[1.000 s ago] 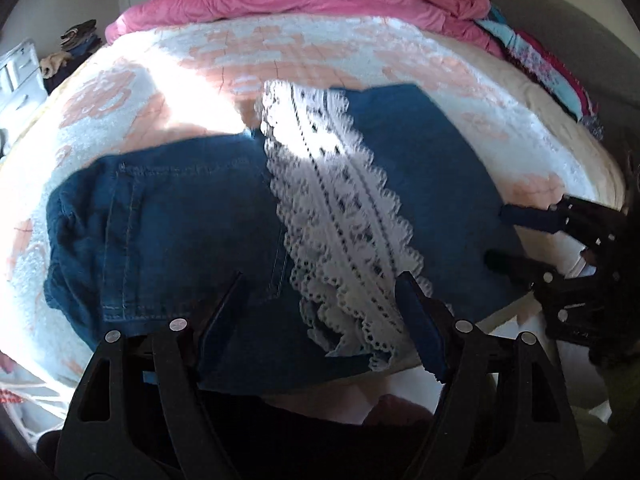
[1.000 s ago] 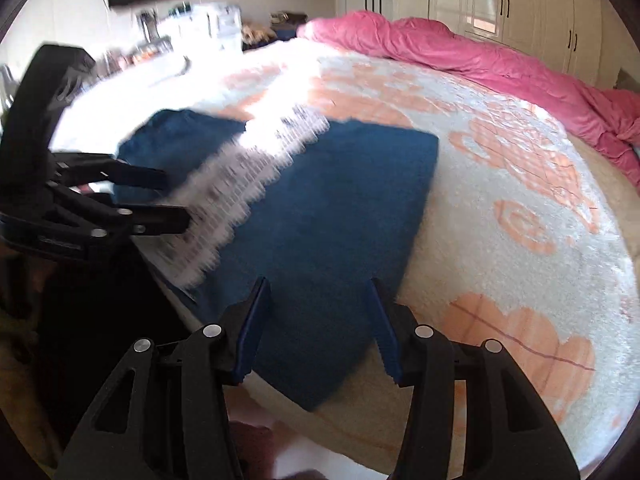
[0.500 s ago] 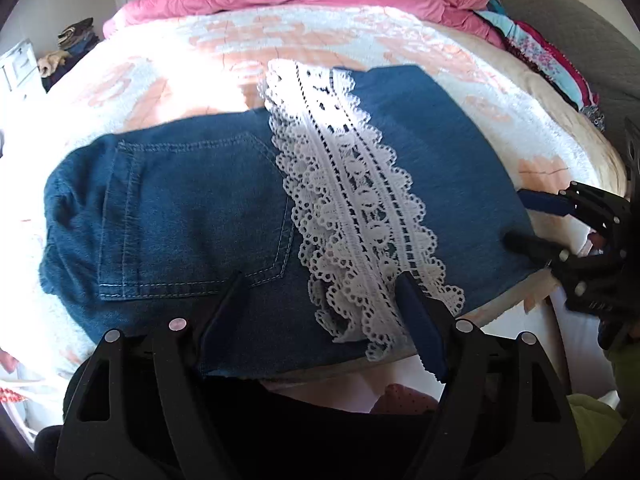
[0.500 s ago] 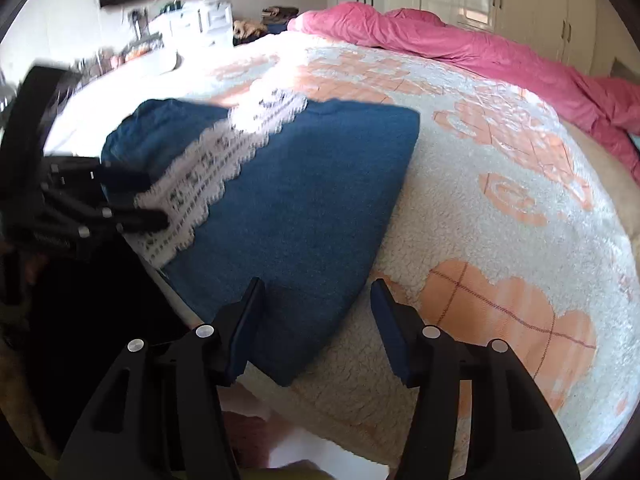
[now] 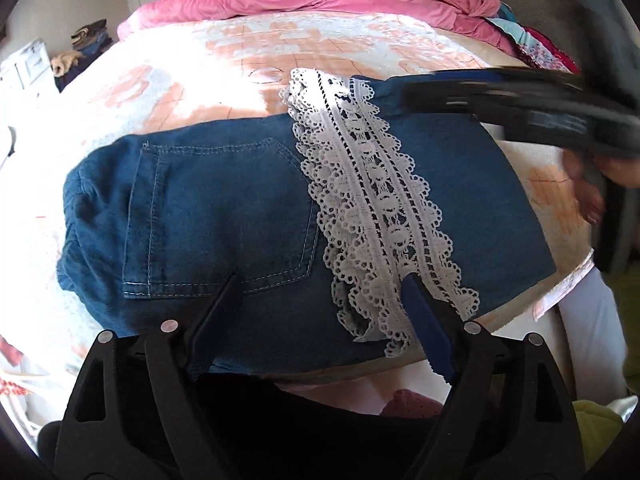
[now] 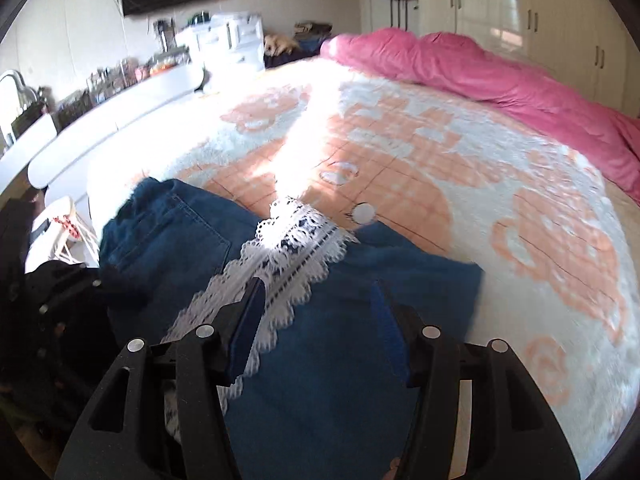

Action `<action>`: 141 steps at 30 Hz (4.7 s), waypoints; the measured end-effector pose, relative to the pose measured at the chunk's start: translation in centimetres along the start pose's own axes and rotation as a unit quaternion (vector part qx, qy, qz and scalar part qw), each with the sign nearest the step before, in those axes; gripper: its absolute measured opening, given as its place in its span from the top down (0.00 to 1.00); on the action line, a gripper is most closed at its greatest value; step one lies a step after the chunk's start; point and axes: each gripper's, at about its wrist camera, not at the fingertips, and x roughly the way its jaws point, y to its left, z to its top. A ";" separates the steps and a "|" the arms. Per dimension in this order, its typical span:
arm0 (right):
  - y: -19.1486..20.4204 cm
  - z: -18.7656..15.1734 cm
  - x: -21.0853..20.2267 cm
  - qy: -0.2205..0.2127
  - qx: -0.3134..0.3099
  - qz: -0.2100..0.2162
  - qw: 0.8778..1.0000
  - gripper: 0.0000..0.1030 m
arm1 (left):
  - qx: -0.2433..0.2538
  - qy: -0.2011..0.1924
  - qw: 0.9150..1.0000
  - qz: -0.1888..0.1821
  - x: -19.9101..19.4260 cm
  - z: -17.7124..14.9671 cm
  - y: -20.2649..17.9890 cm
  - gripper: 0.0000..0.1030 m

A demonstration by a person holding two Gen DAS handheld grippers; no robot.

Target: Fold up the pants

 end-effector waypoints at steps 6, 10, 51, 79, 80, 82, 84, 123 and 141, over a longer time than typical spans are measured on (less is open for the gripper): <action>-0.4 2.4 6.8 0.068 0.031 0.010 0.997 0.47 | -0.002 0.000 1.000 -0.016 0.4 -0.4 0.3 0.20; -0.6 2.4 7.8 0.072 0.038 0.014 0.997 0.45 | -0.007 -0.002 0.999 -0.031 0.4 -0.5 0.6 0.16; 4.4 6.8 -2.6 -0.049 -0.002 0.047 0.998 0.10 | -0.112 -0.090 0.988 0.053 -8.6 -1.9 9.5 0.09; 15.1 10.9 10.4 0.092 -0.140 0.172 0.971 0.10 | -0.227 -0.049 0.973 -0.005 -3.9 -3.7 15.2 0.14; 15.3 11.0 10.9 0.099 -0.142 0.178 0.969 0.10 | -0.224 -0.048 0.973 -0.007 -3.7 -3.6 15.1 0.17; 15.7 11.0 11.9 0.113 -0.146 0.186 0.965 0.11 | -0.226 -0.042 0.973 -0.014 -3.2 -3.4 15.1 0.25; 15.9 10.9 13.1 0.128 -0.152 0.184 0.963 0.14 | -0.224 -0.041 0.974 -0.016 -3.0 -3.4 15.0 0.27; -1.1 6.2 -1.8 -0.028 -0.018 0.291 0.956 0.72 | -0.140 -0.044 0.975 -0.166 -2.7 4.3 1.7 0.20; -7.4 -0.9 -4.6 -0.026 0.056 0.185 0.981 0.52 | -0.032 -0.001 0.973 -0.229 0.5 5.8 -5.6 0.19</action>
